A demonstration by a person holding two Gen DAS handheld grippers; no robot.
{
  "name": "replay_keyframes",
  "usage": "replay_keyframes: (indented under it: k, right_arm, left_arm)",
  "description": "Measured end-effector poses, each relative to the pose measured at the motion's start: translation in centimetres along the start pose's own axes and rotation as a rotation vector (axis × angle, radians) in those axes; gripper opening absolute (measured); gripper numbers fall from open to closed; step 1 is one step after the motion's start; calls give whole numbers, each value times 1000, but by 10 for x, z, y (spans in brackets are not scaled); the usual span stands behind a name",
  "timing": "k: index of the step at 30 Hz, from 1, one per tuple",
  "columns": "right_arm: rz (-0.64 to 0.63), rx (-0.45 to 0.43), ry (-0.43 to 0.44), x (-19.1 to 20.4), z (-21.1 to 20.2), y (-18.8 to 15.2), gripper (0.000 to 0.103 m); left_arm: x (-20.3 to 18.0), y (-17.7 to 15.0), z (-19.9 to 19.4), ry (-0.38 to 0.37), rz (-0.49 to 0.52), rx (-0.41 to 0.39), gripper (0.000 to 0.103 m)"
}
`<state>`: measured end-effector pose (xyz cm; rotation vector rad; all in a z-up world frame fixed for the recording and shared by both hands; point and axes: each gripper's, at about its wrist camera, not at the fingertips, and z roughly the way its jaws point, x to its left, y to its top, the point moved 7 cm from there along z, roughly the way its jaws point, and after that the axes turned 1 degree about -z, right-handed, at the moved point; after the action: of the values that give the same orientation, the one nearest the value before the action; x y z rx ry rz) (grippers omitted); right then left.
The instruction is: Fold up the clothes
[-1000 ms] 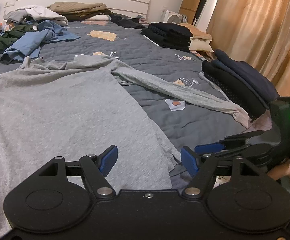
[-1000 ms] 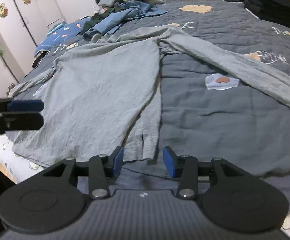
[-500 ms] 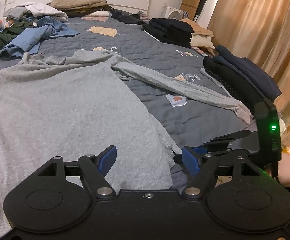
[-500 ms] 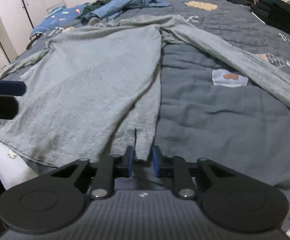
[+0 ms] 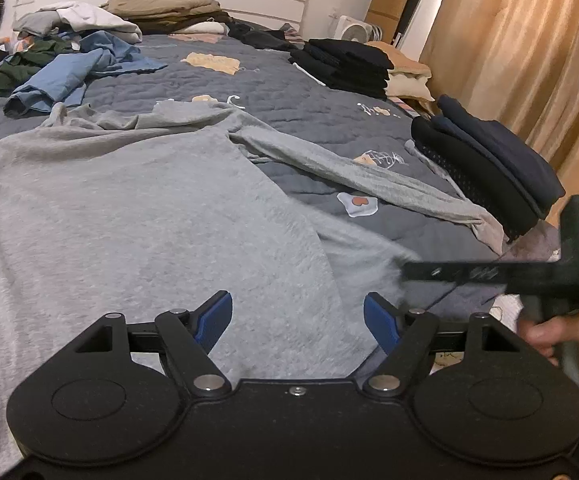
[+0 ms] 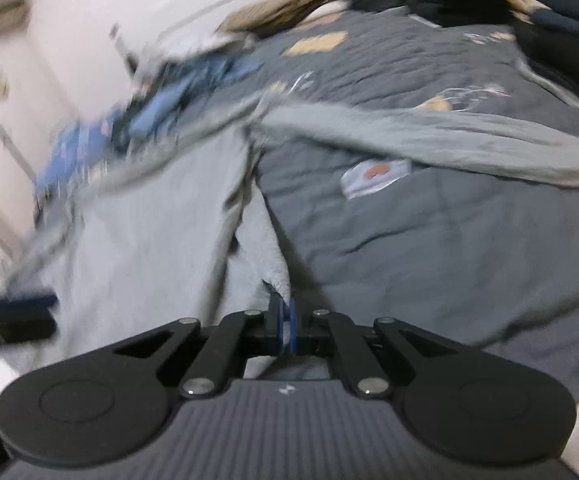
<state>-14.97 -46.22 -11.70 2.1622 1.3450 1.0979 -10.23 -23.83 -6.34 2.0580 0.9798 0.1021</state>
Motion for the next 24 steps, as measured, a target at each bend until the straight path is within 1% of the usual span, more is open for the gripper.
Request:
replay_keyframes:
  k: [2, 4, 7, 9, 11, 12, 16, 17, 19, 22, 23, 24]
  right_arm:
    - [93, -28, 44, -10, -15, 6, 3]
    - [159, -48, 84, -16, -31, 9, 3]
    - [177, -57, 82, -23, -49, 12, 3]
    - [137, -18, 31, -26, -51, 11, 3]
    - [101, 53, -31, -33, -43, 7, 3]
    - [95, 87, -48, -35, -39, 4, 3]
    - [-45, 194, -130, -32, -26, -3, 3]
    - [-59, 219, -140, -32, -25, -5, 3]
    - [-63, 237, -136, -33, -30, -6, 3]
    - [-72, 231, -134, -33, -41, -2, 3]
    - [-71, 245, -138, -35, -41, -2, 3]
    - [-71, 287, -147, -39, -37, -4, 3]
  left_arm:
    - [0, 0, -1, -2, 1, -2, 72]
    - [0, 1, -2, -2, 1, -4, 72]
    - [3, 2, -2, 1, -7, -5, 72]
    - [3, 3, -2, 0, -10, -7, 72]
    - [2, 4, -2, -1, -10, -8, 72]
    - [1, 4, -1, -2, -9, -9, 72]
    - [3, 5, -3, -2, -13, -12, 72]
    - [4, 6, -3, -1, -15, -13, 72]
    - [6, 7, -5, 0, -23, -19, 72]
    - [9, 9, -7, 1, -30, -25, 72]
    - [9, 10, -7, 0, -30, -25, 72]
    - [9, 10, -7, -2, -31, -25, 72]
